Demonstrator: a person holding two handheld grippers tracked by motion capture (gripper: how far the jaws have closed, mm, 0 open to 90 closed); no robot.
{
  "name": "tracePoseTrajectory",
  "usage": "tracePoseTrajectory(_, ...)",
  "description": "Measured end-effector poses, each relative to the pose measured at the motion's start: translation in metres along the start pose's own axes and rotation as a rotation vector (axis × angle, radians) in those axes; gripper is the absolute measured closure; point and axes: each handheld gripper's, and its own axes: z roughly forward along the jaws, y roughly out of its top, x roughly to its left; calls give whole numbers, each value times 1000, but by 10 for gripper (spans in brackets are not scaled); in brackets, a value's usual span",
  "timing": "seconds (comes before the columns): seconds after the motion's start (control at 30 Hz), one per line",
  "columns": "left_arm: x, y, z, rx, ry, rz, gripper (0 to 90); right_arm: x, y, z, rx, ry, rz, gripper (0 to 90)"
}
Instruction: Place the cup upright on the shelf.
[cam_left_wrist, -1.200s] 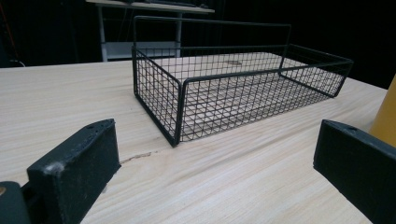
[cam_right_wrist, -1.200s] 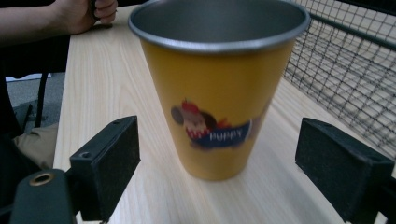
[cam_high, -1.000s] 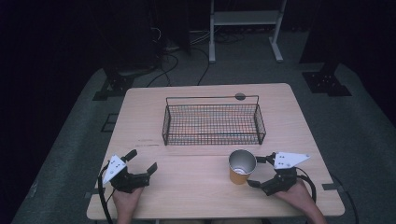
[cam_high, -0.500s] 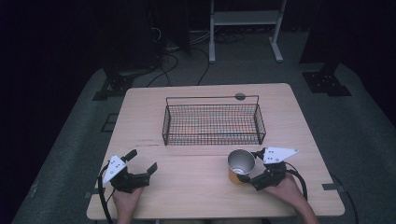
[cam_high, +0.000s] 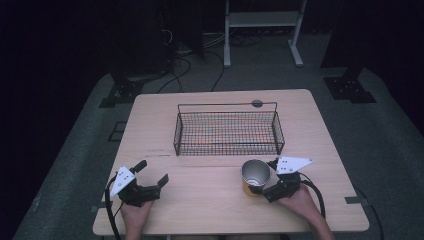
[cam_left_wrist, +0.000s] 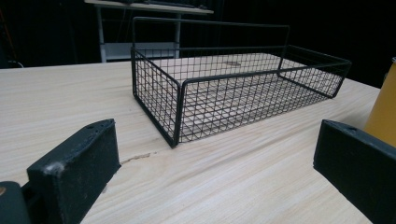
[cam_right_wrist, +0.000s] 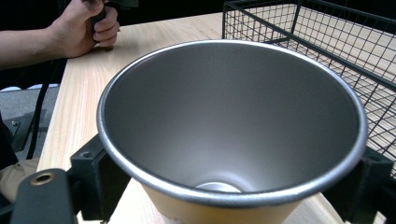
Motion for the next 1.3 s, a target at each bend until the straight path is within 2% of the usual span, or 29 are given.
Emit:
tracePoseTrajectory(0.27,0,0,0,0,-1,1,0,0,2,-1,10,4,7,140)
tracePoseTrajectory(0.47,0,0,0,1,0,2,0,-4,13,-6,10,14,18,140)
tracePoseTrajectory(0.9,0,0,0,0,0,-1,0,-31,52,-11,-43,84,73,141)
tracePoseTrajectory(1.3,0,0,-1,1,0,-4,0,-51,81,-7,-46,110,83,141)
